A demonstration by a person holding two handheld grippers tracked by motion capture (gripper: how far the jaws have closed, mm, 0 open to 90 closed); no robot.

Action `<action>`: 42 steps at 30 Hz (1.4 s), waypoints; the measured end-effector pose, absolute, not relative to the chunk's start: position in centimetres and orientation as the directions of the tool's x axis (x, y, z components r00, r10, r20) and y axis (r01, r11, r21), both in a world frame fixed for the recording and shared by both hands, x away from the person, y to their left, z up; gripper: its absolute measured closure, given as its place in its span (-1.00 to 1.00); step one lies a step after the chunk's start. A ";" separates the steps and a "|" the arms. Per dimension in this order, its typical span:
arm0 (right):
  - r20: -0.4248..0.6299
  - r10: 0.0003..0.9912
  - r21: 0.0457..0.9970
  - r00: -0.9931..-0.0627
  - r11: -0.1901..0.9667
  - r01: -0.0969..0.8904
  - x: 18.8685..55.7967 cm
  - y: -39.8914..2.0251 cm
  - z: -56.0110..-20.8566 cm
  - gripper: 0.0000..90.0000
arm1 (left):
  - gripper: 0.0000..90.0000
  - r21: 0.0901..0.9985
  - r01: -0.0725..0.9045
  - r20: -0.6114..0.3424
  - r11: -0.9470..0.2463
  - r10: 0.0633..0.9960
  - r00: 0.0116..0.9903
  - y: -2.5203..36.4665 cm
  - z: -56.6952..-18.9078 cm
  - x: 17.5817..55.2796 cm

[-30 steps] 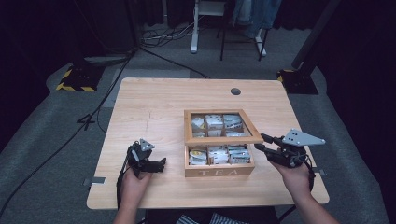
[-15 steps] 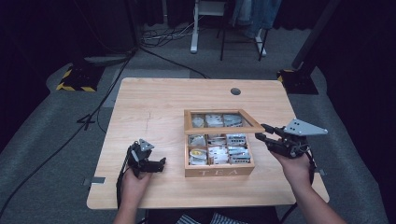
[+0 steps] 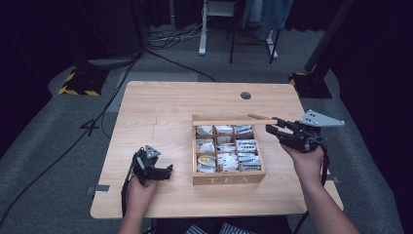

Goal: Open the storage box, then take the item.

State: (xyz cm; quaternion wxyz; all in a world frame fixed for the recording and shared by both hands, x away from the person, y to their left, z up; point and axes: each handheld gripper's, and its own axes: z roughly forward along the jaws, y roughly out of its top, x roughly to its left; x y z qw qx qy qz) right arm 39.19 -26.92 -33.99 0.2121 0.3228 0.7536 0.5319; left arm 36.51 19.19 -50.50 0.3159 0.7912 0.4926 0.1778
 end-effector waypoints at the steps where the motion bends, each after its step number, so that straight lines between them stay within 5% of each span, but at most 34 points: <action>1: 0.020 0.713 0.938 -0.701 0.230 0.260 39.4 -26.8 -33.9 0.30 | -0.88 0.675 0.667 -0.030 -0.315 0.892 0.451 19.2 -50.5 36.5; 25: -0.019 0.727 0.936 -0.687 0.254 0.243 39.9 -26.3 -33.4 0.30 | -0.86 0.677 0.652 -0.023 -0.343 0.875 0.484 19.7 -50.5 35.7; 42: -0.011 0.725 0.935 -0.689 0.251 0.249 39.9 -26.4 -33.5 0.30 | -0.63 0.662 0.660 -0.044 -0.355 0.861 0.507 20.3 -49.3 35.8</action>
